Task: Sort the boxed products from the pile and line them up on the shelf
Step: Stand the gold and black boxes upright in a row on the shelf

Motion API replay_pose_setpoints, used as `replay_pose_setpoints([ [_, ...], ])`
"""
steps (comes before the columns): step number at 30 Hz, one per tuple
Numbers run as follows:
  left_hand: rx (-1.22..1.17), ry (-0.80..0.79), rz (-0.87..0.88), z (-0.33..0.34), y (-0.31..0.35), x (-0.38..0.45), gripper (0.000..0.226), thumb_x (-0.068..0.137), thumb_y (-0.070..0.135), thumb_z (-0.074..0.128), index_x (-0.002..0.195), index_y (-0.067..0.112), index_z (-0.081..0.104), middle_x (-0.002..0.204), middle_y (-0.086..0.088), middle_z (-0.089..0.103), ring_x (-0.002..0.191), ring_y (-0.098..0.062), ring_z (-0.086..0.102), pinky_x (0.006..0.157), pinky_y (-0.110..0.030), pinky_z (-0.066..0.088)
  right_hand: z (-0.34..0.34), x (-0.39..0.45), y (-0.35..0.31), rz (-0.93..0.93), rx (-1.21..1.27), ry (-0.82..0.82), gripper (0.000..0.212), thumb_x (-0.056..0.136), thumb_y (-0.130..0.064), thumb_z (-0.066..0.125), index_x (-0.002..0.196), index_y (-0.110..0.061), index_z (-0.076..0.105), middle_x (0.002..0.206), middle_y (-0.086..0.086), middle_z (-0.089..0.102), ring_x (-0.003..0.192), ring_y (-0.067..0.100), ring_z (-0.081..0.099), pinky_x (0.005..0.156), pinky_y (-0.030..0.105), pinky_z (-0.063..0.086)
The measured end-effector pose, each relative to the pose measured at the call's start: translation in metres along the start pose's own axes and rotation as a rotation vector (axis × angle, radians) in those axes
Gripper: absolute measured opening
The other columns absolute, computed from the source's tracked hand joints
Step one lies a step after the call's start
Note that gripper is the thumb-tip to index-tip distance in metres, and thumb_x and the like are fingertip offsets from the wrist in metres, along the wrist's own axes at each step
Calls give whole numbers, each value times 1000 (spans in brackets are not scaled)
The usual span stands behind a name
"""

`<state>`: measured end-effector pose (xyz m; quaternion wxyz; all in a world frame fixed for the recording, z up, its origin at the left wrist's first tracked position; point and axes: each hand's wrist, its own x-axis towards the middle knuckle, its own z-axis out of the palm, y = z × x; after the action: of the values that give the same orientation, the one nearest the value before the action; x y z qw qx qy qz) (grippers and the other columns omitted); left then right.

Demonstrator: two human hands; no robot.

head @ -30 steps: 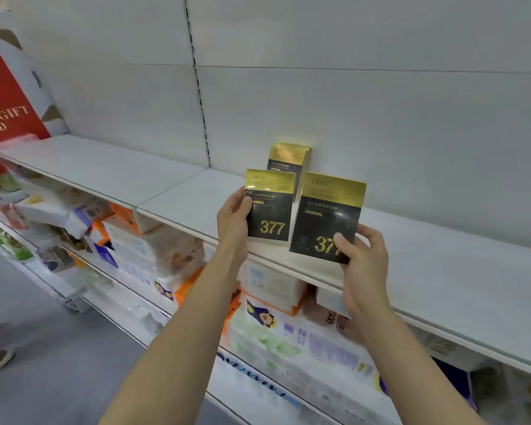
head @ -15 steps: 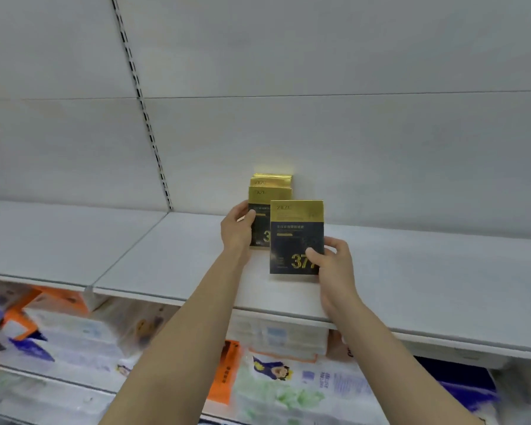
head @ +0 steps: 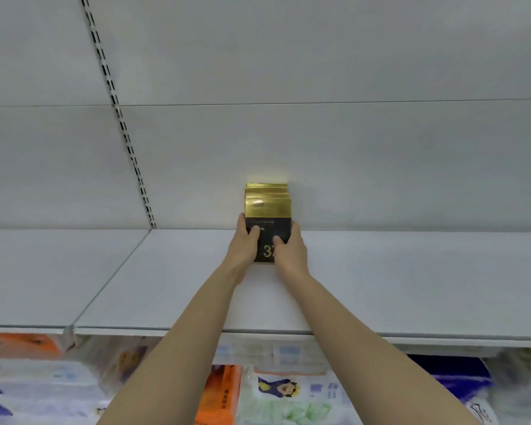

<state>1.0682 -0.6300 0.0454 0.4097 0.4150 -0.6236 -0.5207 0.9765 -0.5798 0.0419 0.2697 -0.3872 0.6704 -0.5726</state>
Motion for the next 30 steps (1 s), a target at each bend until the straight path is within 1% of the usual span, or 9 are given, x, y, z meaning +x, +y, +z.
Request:
replay_pose_setpoints([
  [4,100,20,10,0,1,2,42,103,15,32,140,33,34,118,6,59,99,-8,57,87,-31,46,-3,10,-3,7,26,-83,43,98,-8,44,138,-23,38,120,0,58,104,18,57,89,33,49],
  [9,141,-15,17,-5,-2,6,42,103,17,34,142,33,32,124,4,59,110,-17,57,92,-34,48,-7,13,-4,1,8,-134,44,99,-10,43,141,-23,34,127,1,56,107,16,54,83,25,44],
  [12,236,15,-5,-9,-3,7,52,102,29,44,150,22,24,147,-4,46,130,-23,47,107,-43,41,-22,6,-1,-43,-127,-111,58,100,-23,49,151,-17,24,150,1,40,134,20,42,103,30,37],
  [14,495,147,11,-6,0,1,70,100,34,50,155,13,13,160,-10,24,145,-28,26,117,-46,28,-42,-1,1,-133,-324,-35,66,100,-29,49,155,-14,17,159,1,26,145,18,25,113,30,25],
  [15,672,233,83,-3,4,-8,74,99,35,53,156,9,12,161,-12,18,147,-30,21,119,-45,23,-54,-6,3,-199,-431,0,64,100,-30,49,155,-14,18,159,1,25,145,17,25,114,29,23],
  [17,923,354,353,6,17,-30,72,95,33,60,153,8,24,158,-13,25,144,-33,26,115,-45,26,-82,-18,8,-316,-615,50,58,100,-31,48,152,-14,27,156,2,33,142,18,30,113,28,25],
  [20,1019,269,682,34,29,-56,57,88,29,69,140,11,50,143,-9,50,130,-30,46,107,-43,38,-126,-46,15,-471,-781,166,48,97,-28,54,141,-9,46,140,8,52,129,25,48,109,33,34],
  [24,1037,103,869,91,36,-92,42,81,28,77,120,14,67,118,-6,68,106,-26,64,90,-40,52,-192,-87,37,-624,-902,401,42,92,-32,49,120,-6,63,112,7,67,104,25,62,98,37,46],
  [30,925,-22,1055,193,34,-148,29,83,28,68,109,16,71,108,0,70,96,-22,66,82,-35,53,-304,-148,77,-570,-1010,500,39,93,-33,50,118,-8,66,113,4,67,105,23,62,99,38,45],
])
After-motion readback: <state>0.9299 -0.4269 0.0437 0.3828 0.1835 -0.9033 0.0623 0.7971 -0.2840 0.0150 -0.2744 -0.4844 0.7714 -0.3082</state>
